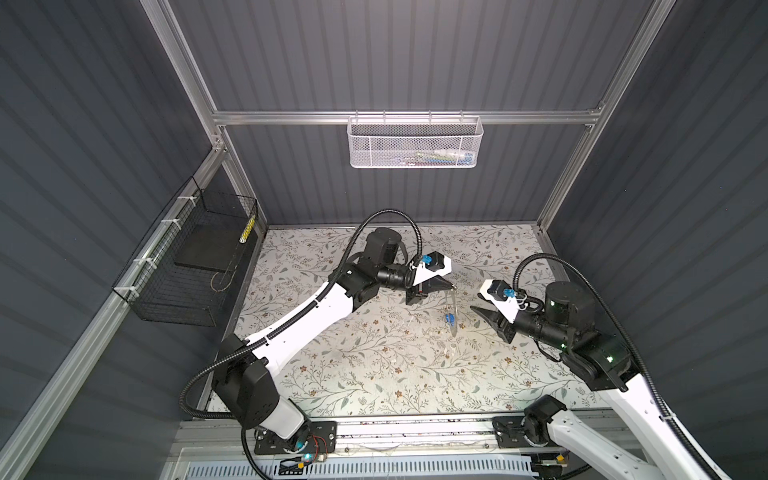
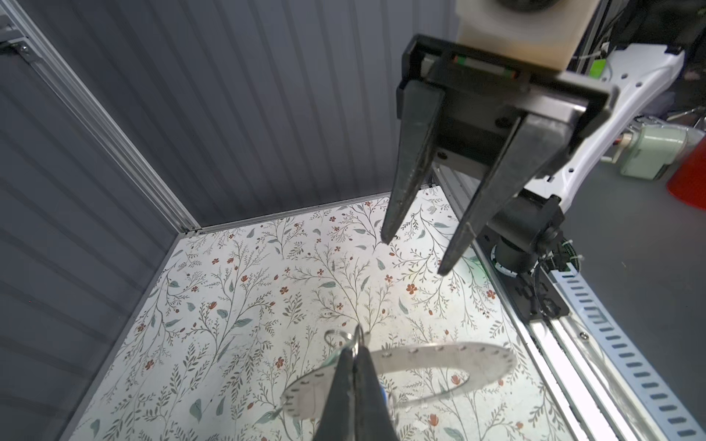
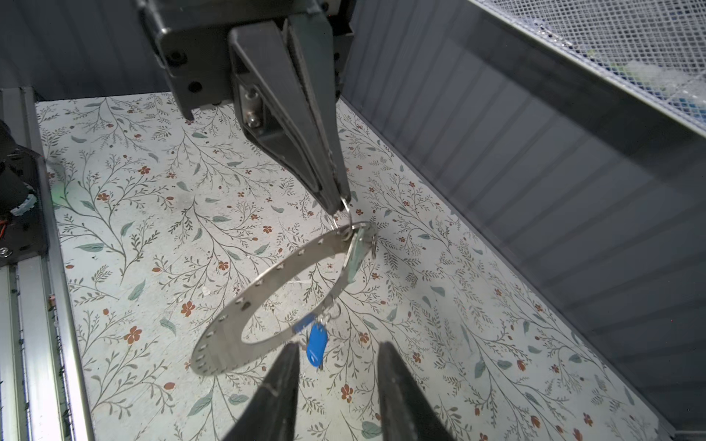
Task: Put the keys on the keyring
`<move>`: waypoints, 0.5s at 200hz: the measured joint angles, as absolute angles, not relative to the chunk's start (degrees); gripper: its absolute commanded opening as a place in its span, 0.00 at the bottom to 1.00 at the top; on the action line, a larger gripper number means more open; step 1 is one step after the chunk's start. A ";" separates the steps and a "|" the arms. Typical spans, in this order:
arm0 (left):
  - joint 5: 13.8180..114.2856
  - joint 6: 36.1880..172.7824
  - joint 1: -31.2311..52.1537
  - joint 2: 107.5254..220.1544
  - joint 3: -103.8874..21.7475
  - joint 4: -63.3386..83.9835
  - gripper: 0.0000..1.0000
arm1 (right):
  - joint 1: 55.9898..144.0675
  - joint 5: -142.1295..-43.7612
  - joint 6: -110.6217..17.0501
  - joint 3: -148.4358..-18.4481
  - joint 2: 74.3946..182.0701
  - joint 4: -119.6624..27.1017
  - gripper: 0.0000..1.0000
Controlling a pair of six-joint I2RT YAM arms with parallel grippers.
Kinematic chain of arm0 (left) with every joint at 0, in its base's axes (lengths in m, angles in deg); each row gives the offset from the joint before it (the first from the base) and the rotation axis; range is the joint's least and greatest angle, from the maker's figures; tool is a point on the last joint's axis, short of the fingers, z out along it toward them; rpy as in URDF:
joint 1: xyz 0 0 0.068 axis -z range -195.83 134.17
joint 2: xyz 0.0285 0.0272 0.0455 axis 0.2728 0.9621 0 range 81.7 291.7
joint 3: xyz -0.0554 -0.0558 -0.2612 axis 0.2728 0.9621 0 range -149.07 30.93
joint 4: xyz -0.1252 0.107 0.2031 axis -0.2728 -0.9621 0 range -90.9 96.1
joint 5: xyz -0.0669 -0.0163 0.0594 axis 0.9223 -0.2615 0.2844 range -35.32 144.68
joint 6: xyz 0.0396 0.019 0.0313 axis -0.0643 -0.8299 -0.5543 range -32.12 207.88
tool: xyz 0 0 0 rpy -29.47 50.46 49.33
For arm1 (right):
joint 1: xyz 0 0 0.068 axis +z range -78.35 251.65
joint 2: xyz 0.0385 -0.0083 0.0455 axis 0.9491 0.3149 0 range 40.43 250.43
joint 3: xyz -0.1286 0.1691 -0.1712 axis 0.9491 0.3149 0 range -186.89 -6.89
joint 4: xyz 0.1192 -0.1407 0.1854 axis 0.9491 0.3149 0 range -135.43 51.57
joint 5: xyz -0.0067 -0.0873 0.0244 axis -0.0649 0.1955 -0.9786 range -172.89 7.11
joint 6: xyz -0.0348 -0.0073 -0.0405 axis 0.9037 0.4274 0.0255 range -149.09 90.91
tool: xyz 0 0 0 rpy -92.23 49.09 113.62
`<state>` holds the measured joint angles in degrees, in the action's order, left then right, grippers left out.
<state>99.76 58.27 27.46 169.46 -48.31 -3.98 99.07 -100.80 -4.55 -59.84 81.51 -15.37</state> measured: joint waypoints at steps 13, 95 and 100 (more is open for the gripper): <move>99.96 60.52 27.63 169.16 -47.33 -1.49 0.00 | 99.07 -100.52 -5.16 -58.83 81.49 -16.72 0.37; 100.15 69.88 27.68 168.15 -45.16 10.33 0.00 | 99.68 -102.40 -8.31 -58.74 86.65 -27.58 0.34; 100.18 70.38 27.68 168.15 -45.06 10.99 0.00 | 99.81 -102.55 -8.40 -58.74 86.84 -28.15 0.33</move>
